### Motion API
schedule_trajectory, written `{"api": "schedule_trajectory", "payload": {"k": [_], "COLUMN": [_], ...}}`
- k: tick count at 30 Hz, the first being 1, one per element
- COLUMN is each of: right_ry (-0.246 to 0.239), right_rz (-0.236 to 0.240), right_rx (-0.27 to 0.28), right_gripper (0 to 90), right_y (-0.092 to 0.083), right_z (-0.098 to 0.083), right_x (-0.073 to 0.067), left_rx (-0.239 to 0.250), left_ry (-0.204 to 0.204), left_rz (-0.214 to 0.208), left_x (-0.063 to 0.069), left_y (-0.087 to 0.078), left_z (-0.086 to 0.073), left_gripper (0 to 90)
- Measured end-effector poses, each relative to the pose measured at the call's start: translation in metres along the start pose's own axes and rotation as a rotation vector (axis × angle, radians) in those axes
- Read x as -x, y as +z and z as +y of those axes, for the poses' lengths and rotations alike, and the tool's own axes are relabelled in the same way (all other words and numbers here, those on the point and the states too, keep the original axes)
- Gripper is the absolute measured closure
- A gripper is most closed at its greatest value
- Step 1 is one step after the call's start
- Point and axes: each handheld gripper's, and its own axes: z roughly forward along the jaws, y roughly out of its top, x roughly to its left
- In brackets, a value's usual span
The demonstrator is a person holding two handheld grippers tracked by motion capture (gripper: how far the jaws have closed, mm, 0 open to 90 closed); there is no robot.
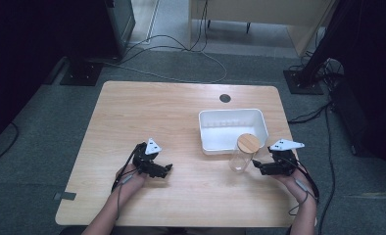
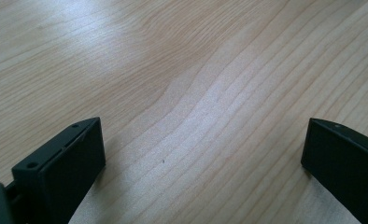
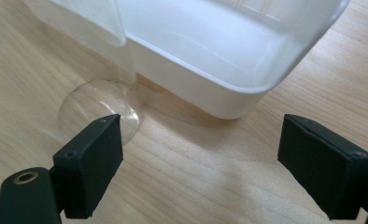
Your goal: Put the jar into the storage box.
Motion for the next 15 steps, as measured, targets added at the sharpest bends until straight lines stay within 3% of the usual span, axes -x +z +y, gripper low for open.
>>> {"api": "schedule_trajectory", "payload": {"k": [15], "right_ry": [-0.042], "right_rz": [0.099], "right_rx": [0.025], "right_gripper": [15.1], "right_y": [-0.0090], "right_z": [0.0038], "right_x": [-0.0085], "left_rx": [0.000], "left_ry": [0.000], "left_rz": [0.000], "left_x": [0.0000], "left_y": [0.0000], "left_z": [0.0000], "left_gripper": [0.0]}}
